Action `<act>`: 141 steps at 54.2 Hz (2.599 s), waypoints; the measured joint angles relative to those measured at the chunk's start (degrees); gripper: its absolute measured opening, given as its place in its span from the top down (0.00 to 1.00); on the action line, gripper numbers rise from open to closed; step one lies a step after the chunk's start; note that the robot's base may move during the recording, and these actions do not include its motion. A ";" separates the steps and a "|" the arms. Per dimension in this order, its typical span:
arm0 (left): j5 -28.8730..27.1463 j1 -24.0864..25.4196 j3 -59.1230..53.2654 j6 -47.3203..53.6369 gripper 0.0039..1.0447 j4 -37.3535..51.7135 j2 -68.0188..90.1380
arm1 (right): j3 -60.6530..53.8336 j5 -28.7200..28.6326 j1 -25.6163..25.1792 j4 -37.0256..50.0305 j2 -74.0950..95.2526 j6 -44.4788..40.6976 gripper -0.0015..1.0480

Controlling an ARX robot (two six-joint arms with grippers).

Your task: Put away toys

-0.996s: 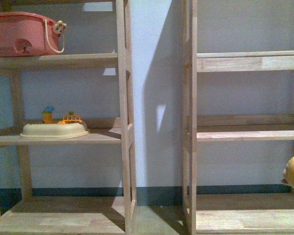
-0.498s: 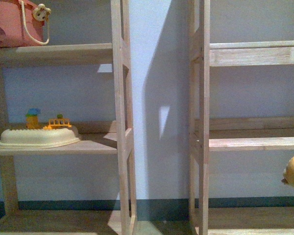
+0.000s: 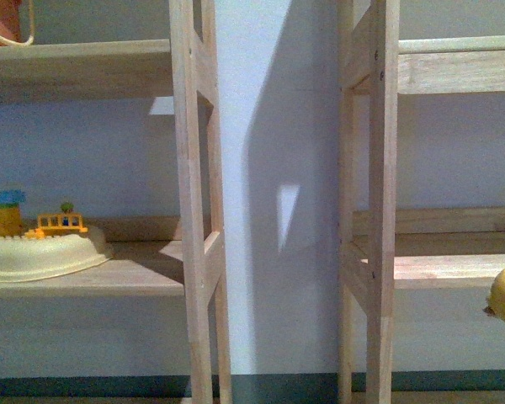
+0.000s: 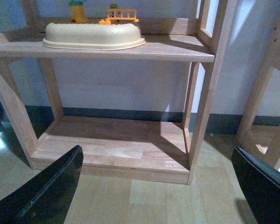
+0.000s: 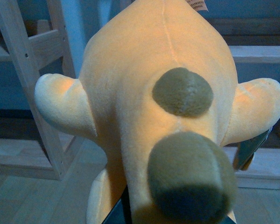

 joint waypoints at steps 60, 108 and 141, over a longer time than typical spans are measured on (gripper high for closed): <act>0.02 0.00 0.00 0.00 0.06 0.00 0.02 | 16.44 35.15 17.20 9.86 15.43 -4.33 0.93; 0.02 0.00 0.00 0.00 0.06 0.00 0.02 | 71.91 9.46 0.15 12.61 54.31 -7.08 0.93; 0.02 0.00 0.00 0.00 0.06 0.00 0.02 | 92.37 6.88 -7.93 8.83 75.76 2.69 0.93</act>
